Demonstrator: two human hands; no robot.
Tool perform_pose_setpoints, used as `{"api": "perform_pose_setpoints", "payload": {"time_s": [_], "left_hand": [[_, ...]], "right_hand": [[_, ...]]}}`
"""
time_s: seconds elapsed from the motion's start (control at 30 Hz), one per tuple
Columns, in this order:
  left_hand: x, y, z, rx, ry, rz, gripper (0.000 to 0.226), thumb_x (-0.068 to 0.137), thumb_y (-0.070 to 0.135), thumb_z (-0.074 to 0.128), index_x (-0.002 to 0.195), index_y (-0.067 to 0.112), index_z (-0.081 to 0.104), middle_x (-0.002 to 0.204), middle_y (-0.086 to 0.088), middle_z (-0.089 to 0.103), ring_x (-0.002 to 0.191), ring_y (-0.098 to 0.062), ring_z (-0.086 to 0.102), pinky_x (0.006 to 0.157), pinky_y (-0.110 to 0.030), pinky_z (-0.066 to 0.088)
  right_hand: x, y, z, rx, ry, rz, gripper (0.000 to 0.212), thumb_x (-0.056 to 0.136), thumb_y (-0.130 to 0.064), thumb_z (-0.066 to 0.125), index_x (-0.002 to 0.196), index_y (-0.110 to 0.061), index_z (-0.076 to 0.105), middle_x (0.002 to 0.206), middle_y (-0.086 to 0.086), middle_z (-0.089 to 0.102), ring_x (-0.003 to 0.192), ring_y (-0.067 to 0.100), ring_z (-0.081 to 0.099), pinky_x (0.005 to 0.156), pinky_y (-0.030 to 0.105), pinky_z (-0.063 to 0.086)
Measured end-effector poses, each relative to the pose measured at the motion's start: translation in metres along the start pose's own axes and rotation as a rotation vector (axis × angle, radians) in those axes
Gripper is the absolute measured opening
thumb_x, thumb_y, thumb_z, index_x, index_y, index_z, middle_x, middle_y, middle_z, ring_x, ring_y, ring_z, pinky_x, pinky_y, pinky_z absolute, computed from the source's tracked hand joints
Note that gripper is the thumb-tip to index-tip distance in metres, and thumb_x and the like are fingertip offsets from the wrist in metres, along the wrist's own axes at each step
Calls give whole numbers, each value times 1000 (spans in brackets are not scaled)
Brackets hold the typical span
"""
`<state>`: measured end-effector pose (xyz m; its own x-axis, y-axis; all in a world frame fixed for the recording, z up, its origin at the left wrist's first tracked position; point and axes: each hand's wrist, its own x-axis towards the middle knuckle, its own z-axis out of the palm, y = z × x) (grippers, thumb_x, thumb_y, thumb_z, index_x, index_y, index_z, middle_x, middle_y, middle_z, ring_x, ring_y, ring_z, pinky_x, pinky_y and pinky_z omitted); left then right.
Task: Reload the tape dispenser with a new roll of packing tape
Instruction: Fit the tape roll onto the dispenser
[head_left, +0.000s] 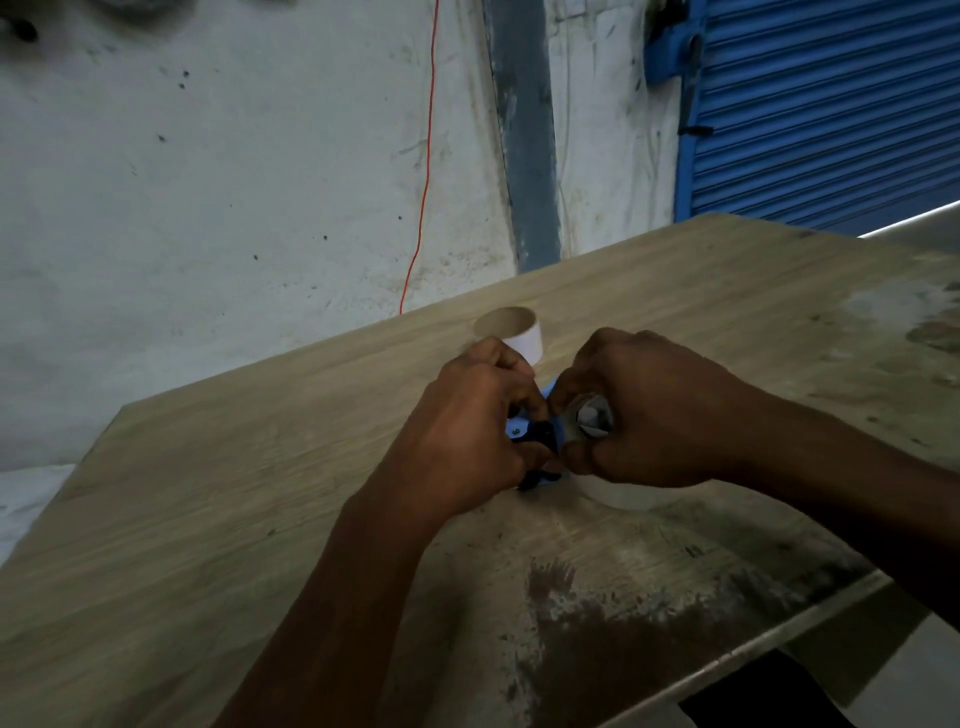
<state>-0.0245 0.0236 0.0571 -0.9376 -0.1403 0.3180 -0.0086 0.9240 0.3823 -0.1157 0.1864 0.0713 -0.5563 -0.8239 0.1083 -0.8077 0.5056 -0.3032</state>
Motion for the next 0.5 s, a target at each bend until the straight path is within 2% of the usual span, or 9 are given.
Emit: {"api": "perform_pose_setpoints", "payload": {"time_s": [0.1, 0.2, 0.37, 0.5], "left_hand": [[2, -6, 2, -23, 7, 5, 31, 63, 14, 94, 89, 21, 80, 121, 8, 57, 104, -11, 63, 88, -36, 59], [3, -8, 3, -53, -5, 5, 34, 60, 13, 97, 89, 20, 80, 126, 5, 59, 108, -11, 65, 90, -36, 60], [3, -9, 3, -71, -16, 13, 36, 59, 17, 99, 89, 20, 79, 124, 4, 62, 108, -10, 65, 90, -36, 60], [1, -9, 3, -122, 4, -60, 43, 62, 14, 98, 96, 26, 74, 114, 11, 70, 95, -3, 71, 83, -25, 62]], "right_hand": [[4, -6, -2, -25, -23, 6, 55, 57, -74, 58, 94, -36, 76, 94, -3, 68, 86, 18, 65, 75, 35, 57], [11, -11, -7, -80, 4, 49, 31, 72, -58, 73, 92, -35, 79, 97, -5, 71, 86, 14, 66, 73, 29, 54], [22, -9, -7, -56, -4, 130, 31, 72, -57, 73, 89, -31, 79, 95, -7, 74, 81, 14, 67, 72, 35, 60], [23, -8, -11, -35, -46, 166, 26, 74, -57, 70, 91, -39, 80, 100, -9, 73, 84, 13, 66, 71, 33, 59]]}}
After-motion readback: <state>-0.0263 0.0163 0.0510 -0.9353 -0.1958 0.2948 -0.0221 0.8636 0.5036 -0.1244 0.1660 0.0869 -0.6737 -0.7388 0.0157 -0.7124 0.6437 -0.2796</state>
